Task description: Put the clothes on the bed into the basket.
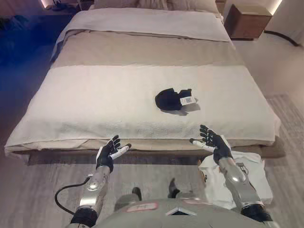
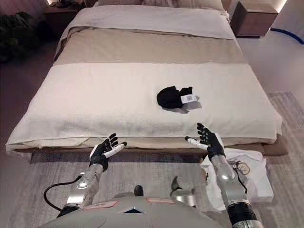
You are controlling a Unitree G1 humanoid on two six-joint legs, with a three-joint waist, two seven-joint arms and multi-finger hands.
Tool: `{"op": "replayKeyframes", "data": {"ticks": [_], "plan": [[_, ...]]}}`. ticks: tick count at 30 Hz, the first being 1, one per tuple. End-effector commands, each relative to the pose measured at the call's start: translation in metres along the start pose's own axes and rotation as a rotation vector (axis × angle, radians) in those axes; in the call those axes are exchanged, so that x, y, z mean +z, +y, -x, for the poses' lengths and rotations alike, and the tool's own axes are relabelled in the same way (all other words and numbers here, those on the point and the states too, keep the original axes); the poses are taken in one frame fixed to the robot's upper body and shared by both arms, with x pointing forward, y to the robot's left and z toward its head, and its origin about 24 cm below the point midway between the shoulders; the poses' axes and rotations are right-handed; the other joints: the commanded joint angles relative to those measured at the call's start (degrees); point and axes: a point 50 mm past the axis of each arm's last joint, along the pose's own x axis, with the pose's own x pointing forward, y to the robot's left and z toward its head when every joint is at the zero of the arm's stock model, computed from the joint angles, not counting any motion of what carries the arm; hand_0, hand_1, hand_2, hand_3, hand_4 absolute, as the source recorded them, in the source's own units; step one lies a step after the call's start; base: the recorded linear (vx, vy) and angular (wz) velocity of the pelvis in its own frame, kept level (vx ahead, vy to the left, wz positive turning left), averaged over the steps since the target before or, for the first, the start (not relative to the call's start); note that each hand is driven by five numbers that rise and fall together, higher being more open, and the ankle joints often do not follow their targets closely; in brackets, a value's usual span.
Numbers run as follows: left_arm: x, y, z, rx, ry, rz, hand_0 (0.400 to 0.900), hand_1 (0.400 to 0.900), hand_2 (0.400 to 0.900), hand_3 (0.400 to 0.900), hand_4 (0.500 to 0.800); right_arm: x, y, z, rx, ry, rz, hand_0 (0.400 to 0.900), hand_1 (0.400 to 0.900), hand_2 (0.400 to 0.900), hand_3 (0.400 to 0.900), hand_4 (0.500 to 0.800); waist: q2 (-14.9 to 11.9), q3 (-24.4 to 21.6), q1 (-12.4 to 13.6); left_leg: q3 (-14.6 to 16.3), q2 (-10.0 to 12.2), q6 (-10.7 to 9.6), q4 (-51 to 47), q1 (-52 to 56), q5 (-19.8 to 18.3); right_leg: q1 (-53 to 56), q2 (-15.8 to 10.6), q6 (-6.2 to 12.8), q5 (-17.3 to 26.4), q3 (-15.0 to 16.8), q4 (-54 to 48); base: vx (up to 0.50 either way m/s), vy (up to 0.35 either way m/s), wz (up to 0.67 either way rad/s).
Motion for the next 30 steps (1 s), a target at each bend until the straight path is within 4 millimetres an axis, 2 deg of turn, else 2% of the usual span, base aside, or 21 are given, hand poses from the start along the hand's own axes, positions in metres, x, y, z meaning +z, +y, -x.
{"op": "replayKeyframes", "data": {"ticks": [1, 10, 17, 18, 22, 24, 26, 30], "plan": [[0.049, 0.008, -0.009, -0.004, -0.217, -0.046, 0.9, 0.9, 0.9, 0.9, 0.8, 0.043, -0.002, -0.016, -0.005, -0.197, 0.012, 0.9, 0.9, 0.9, 0.9, 0.8, -2.2, -1.3, 0.2, 0.1, 0.0, -1.3, 1.5, 0.7, -4.3, -1.0, 0.0, -0.04, -0.8, 2.0, 0.2, 0.0, 0.0, 0.0], [0.048, 0.005, -0.01, -0.022, -0.212, -0.019, 0.9, 0.9, 0.9, 0.9, 0.8, 0.05, -0.004, -0.017, -0.001, -0.218, 0.039, 0.9, 0.9, 0.9, 0.9, 0.8, -1.9, -0.3, 0.3, -0.2, 0.1, -1.4, 2.6, -0.6, -4.3, -2.1, 0.4, -0.41, -0.8, 2.5, 0.2, 0.0, -0.028, -0.02], [0.055, 0.0, -0.013, -0.038, -0.23, -0.012, 0.9, 0.9, 0.9, 0.9, 0.8, 0.061, -0.008, -0.019, -0.018, -0.26, 0.045, 0.9, 0.9, 0.9, 0.9, 0.8, -2.3, 1.5, 0.6, -1.1, 2.2, -2.5, 5.9, -3.0, -4.5, -3.4, 2.0, -1.83, -1.7, 2.8, 1.0, -0.01, -0.134, 0.05], [0.058, -0.002, -0.014, -0.048, -0.24, -0.016, 0.9, 0.9, 0.9, 0.9, 0.8, 0.063, -0.01, -0.02, -0.027, -0.272, 0.042, 0.9, 0.9, 0.9, 0.9, 0.8, -2.7, 2.4, 0.8, -1.8, 3.3, -2.9, 8.5, -4.1, -5.1, -3.5, 2.9, -2.55, -2.1, 3.1, 1.2, 0.0, -0.207, 0.08], [0.06, -0.006, -0.015, -0.061, -0.244, -0.009, 0.9, 0.9, 0.9, 0.9, 0.8, 0.07, -0.013, -0.021, -0.041, -0.302, 0.047, 0.9, 0.9, 0.9, 0.9, 0.8, -3.4, 4.9, 2.1, -3.0, 4.5, -3.2, 19.2, -7.9, -6.4, -2.6, 4.7, -4.04, -2.6, 3.8, 0.6, 0.01, -0.222, -0.04], [0.061, -0.009, -0.015, -0.069, -0.249, 0.0, 0.9, 0.9, 0.9, 0.9, 0.8, 0.075, -0.015, -0.022, -0.049, -0.318, 0.053, 0.9, 0.9, 0.9, 0.9, 0.8, -3.2, 6.9, 3.2, -5.5, 3.7, -2.7, 27.0, -10.7, -5.9, -1.3, 5.5, -4.72, -2.7, 4.1, 0.2, 0.03, -0.124, -0.21], [0.063, -0.012, -0.015, -0.075, -0.254, 0.017, 0.9, 0.9, 0.9, 0.9, 0.8, 0.077, -0.018, -0.023, -0.062, -0.321, 0.052, 0.9, 0.9, 0.9, 0.9, 0.8, -3.0, 7.6, 3.5, -6.9, 2.4, -2.2, 29.5, -13.1, -4.4, -0.8, 5.6, -4.87, -3.2, 3.8, 0.2, 0.05, -0.048, -0.09], [0.072, -0.018, -0.018, -0.095, -0.283, 0.026, 0.9, 0.9, 0.9, 0.9, 0.8, 0.08, -0.025, -0.024, -0.096, -0.333, 0.044, 0.9, 0.9, 0.9, 0.9, 0.8, -3.6, 8.6, 3.1, -7.4, 0.3, -2.4, 25.8, -18.6, -3.9, -0.8, 5.0, -4.88, -3.9, 3.2, 0.2, 0.05, -0.005, 0.05]]}}
